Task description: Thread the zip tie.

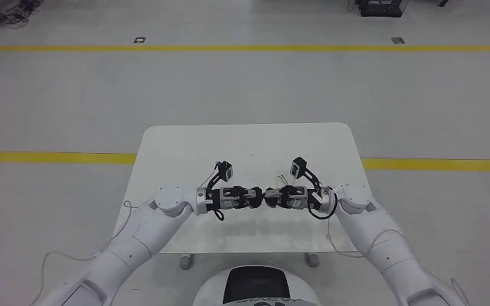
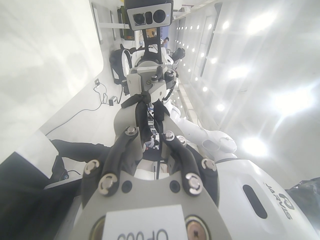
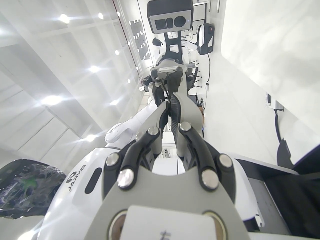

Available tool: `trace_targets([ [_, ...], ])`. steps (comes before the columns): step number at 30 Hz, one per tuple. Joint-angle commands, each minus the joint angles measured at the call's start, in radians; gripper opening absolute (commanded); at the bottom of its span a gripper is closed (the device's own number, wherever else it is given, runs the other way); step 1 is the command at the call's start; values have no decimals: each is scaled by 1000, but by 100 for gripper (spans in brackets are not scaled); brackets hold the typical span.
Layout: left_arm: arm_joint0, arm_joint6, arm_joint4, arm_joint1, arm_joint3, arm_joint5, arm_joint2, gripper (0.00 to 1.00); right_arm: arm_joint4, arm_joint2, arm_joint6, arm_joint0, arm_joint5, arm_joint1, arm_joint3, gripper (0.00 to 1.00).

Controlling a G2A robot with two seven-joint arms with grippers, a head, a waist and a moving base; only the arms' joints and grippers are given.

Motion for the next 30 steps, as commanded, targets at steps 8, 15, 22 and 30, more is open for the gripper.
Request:
trace_targets([
  [8,-1,1,0,-1,4,5,1,6,3,-8,6,4,-7,2,2,0],
  [15,0,4,-6,-3,6,5,0,6,4,-13,13,6,-14,5,2,0],
  [22,0,3,-6,-4,9,5,0,8,5,-17,18,6,-19,7,0,0],
  [30,-2,-3,-6,-5,10,7,1,4,7,-23,16,8,-21,9,-1,0],
])
